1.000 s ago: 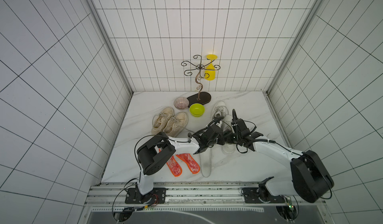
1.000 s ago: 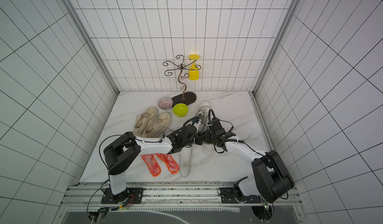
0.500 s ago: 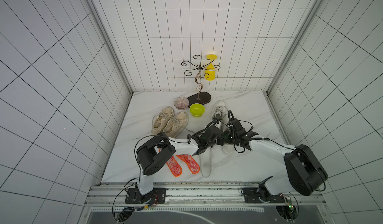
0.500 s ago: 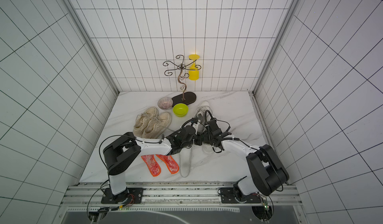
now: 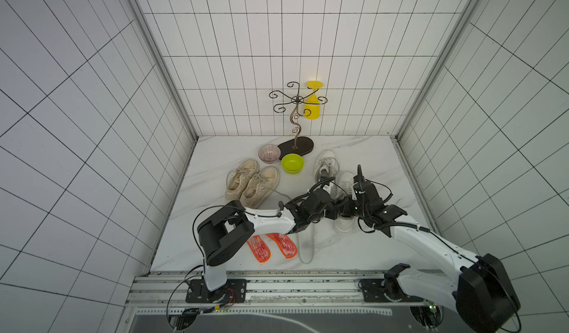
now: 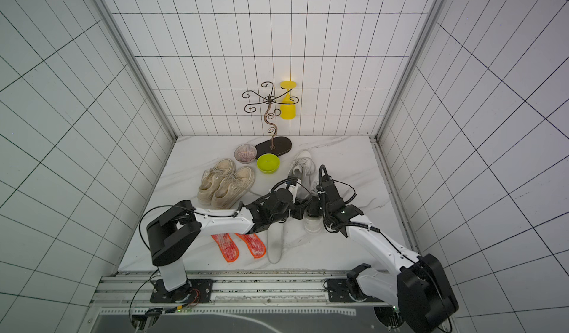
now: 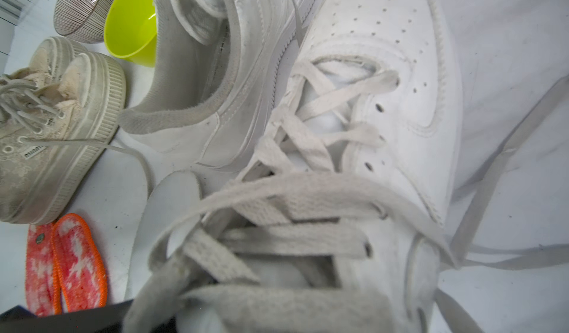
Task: Remove the insole from the shoe
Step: Remove the insole from the shoe, then place the shoe at the center of the board.
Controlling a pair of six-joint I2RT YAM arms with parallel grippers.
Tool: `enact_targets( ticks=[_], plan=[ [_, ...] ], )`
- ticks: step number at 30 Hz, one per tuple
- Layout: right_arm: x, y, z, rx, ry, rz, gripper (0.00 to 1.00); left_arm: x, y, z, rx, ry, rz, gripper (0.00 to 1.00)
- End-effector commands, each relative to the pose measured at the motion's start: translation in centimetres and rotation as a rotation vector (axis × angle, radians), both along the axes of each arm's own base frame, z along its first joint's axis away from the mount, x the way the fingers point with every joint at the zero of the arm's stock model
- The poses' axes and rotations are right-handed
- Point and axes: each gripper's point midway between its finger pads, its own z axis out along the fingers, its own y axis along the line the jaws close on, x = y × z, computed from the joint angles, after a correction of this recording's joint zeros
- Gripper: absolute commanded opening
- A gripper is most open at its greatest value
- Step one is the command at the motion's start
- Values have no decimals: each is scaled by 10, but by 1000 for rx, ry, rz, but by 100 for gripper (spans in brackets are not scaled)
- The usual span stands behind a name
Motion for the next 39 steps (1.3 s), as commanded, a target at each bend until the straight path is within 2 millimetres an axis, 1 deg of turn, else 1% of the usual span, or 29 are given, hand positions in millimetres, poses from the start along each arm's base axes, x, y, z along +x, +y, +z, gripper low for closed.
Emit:
enact_targets(
  ticks=[1,4,7,11,15,18,20,23,25,29,34,39],
  plan=[
    [0,8,15,96,-77,43,0,12,23,-23,126,9,89,0],
    [-2,15,32,153,-136,78,0,16,28,-32,167,21,112,0],
    [-4,14,47,175,-182,83,0,19,33,-39,189,33,128,0],
    [-6,12,56,206,-205,92,0,21,34,-44,202,38,135,0],
    [-10,16,63,257,-231,125,0,23,36,-51,235,45,146,0],
    [-13,21,76,291,-274,160,0,25,40,-59,270,52,164,0],
    [-15,21,82,299,-295,164,0,26,43,-62,288,56,176,0],
    [-15,17,89,295,-319,147,0,26,43,-63,291,58,179,0],
    [-15,16,89,293,-325,144,0,26,42,-62,288,54,176,0],
    [-18,20,90,311,-325,173,0,27,40,-63,292,58,172,0],
    [-28,29,110,363,-399,248,0,30,39,-67,318,66,180,0],
    [-38,25,137,379,-491,266,0,38,35,-66,343,59,196,0]
  ],
)
